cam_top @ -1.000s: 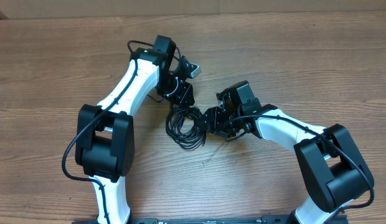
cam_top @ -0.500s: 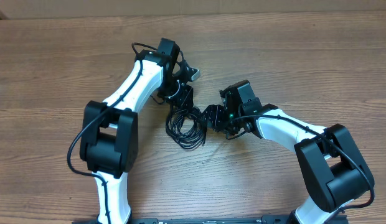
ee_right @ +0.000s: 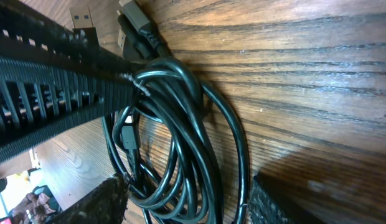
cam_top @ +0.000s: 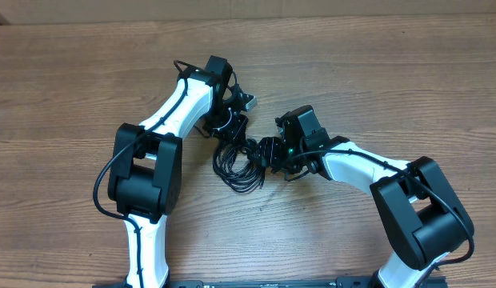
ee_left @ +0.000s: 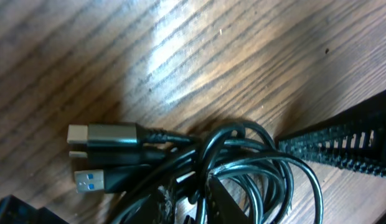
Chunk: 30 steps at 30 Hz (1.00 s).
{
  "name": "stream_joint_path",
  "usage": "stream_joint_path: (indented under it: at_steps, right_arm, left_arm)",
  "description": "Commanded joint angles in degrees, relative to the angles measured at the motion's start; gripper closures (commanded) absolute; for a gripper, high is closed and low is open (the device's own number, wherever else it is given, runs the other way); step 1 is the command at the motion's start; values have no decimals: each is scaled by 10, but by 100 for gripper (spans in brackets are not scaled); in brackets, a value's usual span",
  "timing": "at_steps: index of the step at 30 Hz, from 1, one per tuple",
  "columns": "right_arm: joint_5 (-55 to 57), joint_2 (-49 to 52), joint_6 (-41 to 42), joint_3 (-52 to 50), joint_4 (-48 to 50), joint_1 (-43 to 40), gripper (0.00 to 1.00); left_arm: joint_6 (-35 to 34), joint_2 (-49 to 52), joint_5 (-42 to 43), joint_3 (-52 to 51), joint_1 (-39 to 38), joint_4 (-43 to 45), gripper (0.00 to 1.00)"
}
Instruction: Untangle cables
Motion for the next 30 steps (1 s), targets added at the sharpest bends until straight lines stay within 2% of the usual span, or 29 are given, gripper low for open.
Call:
stream_joint_path:
  at_steps: [1, 5, 10, 18, 22, 30]
  right_arm:
    - [14, 5, 4, 6, 1, 0, 39]
    - [15, 5, 4, 6, 2, 0, 41]
    - [14, 5, 4, 6, 2, 0, 44]
    - [15, 5, 4, 6, 0, 0, 45]
    - [15, 5, 4, 6, 0, 0, 45]
    - [29, 5, 19, 5, -3, 0, 45]
  left_arm:
    - [12, 13, 1, 11, -6, -9, 80]
    - [26, 13, -9, 10, -8, -15, 71]
    - [26, 15, -14, 9, -8, -5, 69]
    - [10, 15, -12, -28, -9, 42, 73]
    - [11, 15, -12, -42, -9, 51, 80]
    - [11, 15, 0, -43, -14, 51, 81]
